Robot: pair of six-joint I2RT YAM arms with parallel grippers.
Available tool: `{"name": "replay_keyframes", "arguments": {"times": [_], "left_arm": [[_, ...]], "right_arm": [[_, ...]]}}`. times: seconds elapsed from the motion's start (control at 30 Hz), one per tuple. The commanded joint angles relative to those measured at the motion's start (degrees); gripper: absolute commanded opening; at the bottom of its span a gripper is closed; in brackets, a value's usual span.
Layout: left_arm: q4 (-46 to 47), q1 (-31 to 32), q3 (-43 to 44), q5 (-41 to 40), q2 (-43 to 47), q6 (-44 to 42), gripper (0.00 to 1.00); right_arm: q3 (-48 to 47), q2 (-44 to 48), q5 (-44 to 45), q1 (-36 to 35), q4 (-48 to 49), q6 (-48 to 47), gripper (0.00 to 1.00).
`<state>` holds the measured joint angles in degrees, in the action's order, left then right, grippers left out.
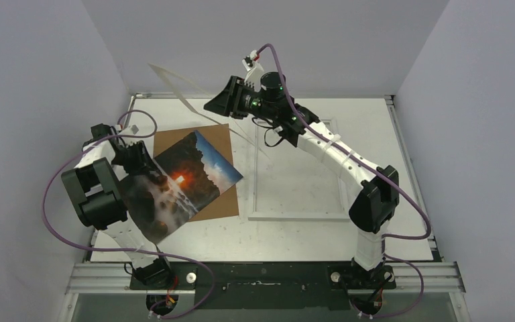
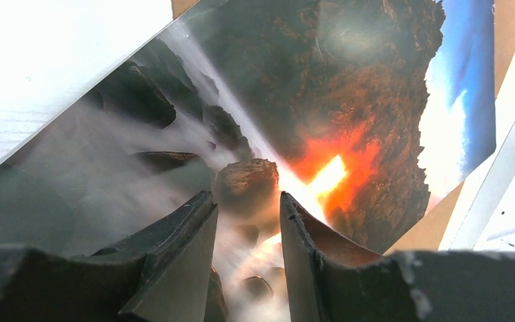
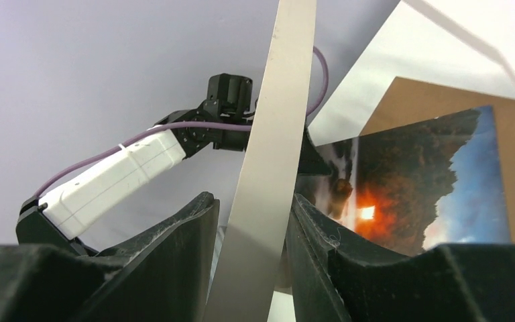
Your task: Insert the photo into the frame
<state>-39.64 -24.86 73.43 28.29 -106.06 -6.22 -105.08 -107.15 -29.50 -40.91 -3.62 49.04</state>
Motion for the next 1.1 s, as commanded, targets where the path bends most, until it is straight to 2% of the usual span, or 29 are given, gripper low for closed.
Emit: {"name": "replay_keyframes", "arguments": {"times": [0.0, 0.2, 0.5, 0.57, 0.67, 0.8, 0.9, 1.07], "left_arm": [[0.6, 0.7, 0.3, 3.1, 2.6, 0.4, 0.38], [1.0, 3.3, 0.4, 4.1, 4.3, 2.7, 0.40], [3.9, 7.2, 0.8, 6.1, 5.0, 8.3, 0.44], [4.9, 8.3, 0.3, 6.1, 4.9, 9.2, 0.44], [5.4, 10.3, -0.2, 6.1, 4.9, 10.9, 0.44], [8.4, 11.3, -2.3, 6.1, 6.0, 12.1, 0.44], [9.4, 11.6, -2.8, 6.9, 5.9, 13.2, 0.44], [13.8, 12.6, -4.4, 9.0, 6.0, 16.2, 0.44]], "right_arm": [[-6.9, 4.6, 5.0, 0.6, -7.3, -5.8, 0.41], [-9.5, 6.4, 8.5, 0.6, -12.1, -6.7, 0.41], [1.8, 14.3, 12.6, 0.0, -11.1, -3.5, 0.41], [1.5, 13.5, 13.6, -0.1, -14.8, -6.2, 0.54], [1.2, 11.9, 18.9, -0.8, -22.1, -11.3, 0.65], [9.7, 12.5, 19.0, -0.2, -19.9, -12.4, 0.83], [11.9, 10.0, 16.1, -1.1, -17.4, -13.7, 0.91], [9.0, 1.1, 17.3, -6.0, -18.0, -18.0, 0.98]]}}
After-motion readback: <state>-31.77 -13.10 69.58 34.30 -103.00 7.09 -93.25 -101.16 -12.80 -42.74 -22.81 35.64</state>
